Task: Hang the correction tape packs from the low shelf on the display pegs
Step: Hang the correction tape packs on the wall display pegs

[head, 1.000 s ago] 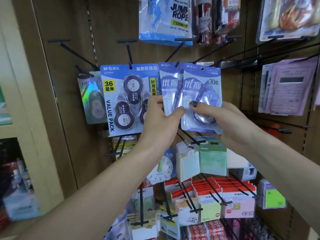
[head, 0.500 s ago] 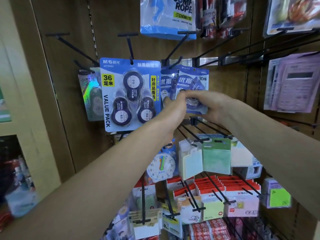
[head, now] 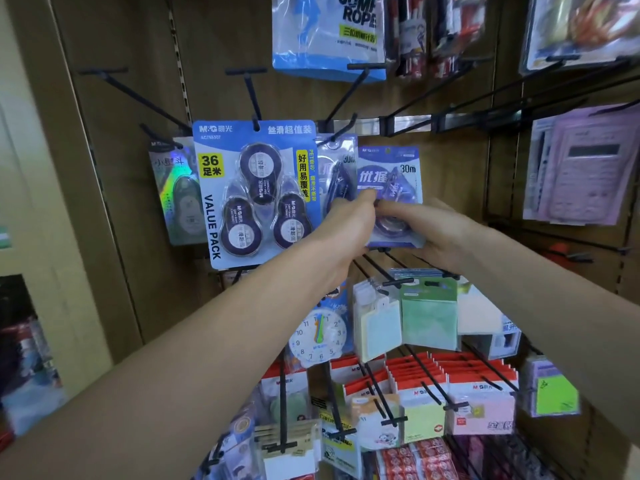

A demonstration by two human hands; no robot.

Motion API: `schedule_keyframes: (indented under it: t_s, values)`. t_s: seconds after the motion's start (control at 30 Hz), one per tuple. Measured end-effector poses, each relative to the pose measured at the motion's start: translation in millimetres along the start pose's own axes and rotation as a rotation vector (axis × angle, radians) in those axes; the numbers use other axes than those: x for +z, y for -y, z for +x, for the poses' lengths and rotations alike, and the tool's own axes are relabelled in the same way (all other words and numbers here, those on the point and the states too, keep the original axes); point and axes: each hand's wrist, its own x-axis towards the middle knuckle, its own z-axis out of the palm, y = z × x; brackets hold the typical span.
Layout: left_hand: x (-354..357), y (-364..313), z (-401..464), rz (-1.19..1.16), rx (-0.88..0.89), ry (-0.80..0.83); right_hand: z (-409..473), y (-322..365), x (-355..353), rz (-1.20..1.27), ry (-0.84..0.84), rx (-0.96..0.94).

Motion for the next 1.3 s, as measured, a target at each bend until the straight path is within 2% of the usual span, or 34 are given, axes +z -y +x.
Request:
schedule_keyframes:
  t_s: [0.13,0.3,0.47,0.67,1.3]
  values:
    - [-2.2,-3.9,-19.2,0.104,0.064,0.054,-29.4,4.8,-16.3,-0.139,0.124,-0.116]
    - [-10.5,-1.5,-33.1,0.063,0.229,-0.033,-51.2,11.3,-18.6,-0.289,0.259,-0.207]
    - [-16.2,-3.0,-48.9,0.066,0.366,-0.057,-59.6,12.1,-17.8,-0.246,0.318,-0.235]
    - [-30.3,-9.7,-49.0,0.074,0.449,-0.139,-66.5,9.1,-17.5,-0.087,0.246,-0.266]
    - [-36.3,-15.5,-28.7,0.207,0.359,-0.191,-50.3,9.0,9.0,0.018,0.096,-0.212]
